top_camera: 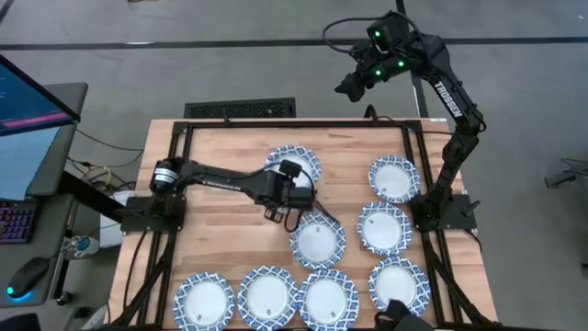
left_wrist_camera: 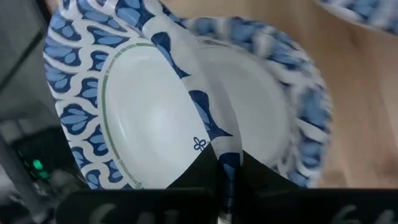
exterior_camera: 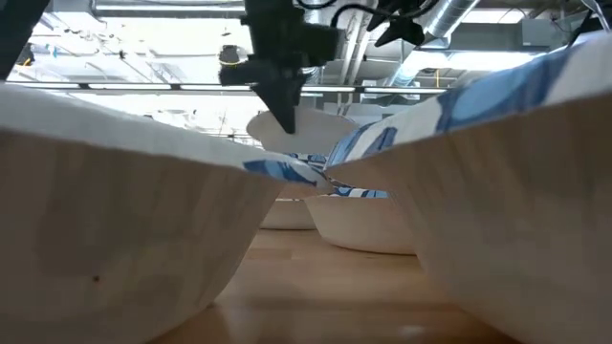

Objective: Nest bowls inside each other
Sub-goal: Stack the blue bowl on top of the blue bowls

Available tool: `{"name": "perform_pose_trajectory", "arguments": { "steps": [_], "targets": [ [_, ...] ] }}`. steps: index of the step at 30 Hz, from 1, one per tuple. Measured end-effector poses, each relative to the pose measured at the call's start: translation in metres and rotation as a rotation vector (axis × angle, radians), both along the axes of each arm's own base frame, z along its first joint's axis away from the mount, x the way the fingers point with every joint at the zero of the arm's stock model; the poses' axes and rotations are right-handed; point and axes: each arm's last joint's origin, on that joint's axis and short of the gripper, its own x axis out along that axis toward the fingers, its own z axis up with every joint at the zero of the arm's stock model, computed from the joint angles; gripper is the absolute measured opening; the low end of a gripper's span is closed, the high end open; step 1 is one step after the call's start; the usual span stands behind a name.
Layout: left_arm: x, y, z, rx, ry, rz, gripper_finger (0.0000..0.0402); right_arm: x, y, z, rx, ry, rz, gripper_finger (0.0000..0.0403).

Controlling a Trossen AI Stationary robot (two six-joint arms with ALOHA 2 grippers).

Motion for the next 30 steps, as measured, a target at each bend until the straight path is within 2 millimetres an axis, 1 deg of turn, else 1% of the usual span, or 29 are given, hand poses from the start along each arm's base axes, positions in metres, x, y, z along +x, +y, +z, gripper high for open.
{"name": "perform_pose_trajectory", "arguments": {
  "steps": [3, 6, 12, 15, 20, 24, 26, 30],
  "targets": [
    [0.0, 0.007, -0.006, -0.011, -0.033, 0.084, 0.0, 0.0, 0.0, 0.0, -0.001, 0.0, 0.0, 0.023],
    [-0.003, 0.008, -0.013, -0.026, -0.038, 0.149, 0.0, 0.0, -0.001, 0.001, -0.006, -0.006, -0.002, 0.023],
    [0.0, -0.006, -0.025, -0.095, -0.124, 0.197, 0.0, 0.001, -0.001, 0.001, -0.015, -0.015, -0.002, 0.023],
    [-0.001, -0.013, -0.028, -0.089, -0.14, 0.209, 0.0, 0.001, -0.001, 0.001, -0.014, -0.016, -0.003, 0.023],
    [-0.002, -0.011, -0.029, -0.075, -0.149, 0.249, 0.0, 0.001, -0.002, 0.001, -0.009, -0.018, -0.009, 0.023],
    [-0.004, -0.011, -0.041, -0.11, -0.158, 0.276, 0.0, 0.002, 0.0, 0.001, -0.002, -0.019, -0.01, 0.023],
    [-0.005, -0.014, -0.045, -0.118, -0.158, 0.282, 0.0, 0.003, 0.001, 0.001, 0.002, -0.017, -0.007, 0.023],
    [-0.006, -0.017, -0.046, -0.124, -0.167, 0.303, 0.0, 0.004, 0.002, 0.001, 0.01, -0.02, -0.01, 0.023]
  ]
}}
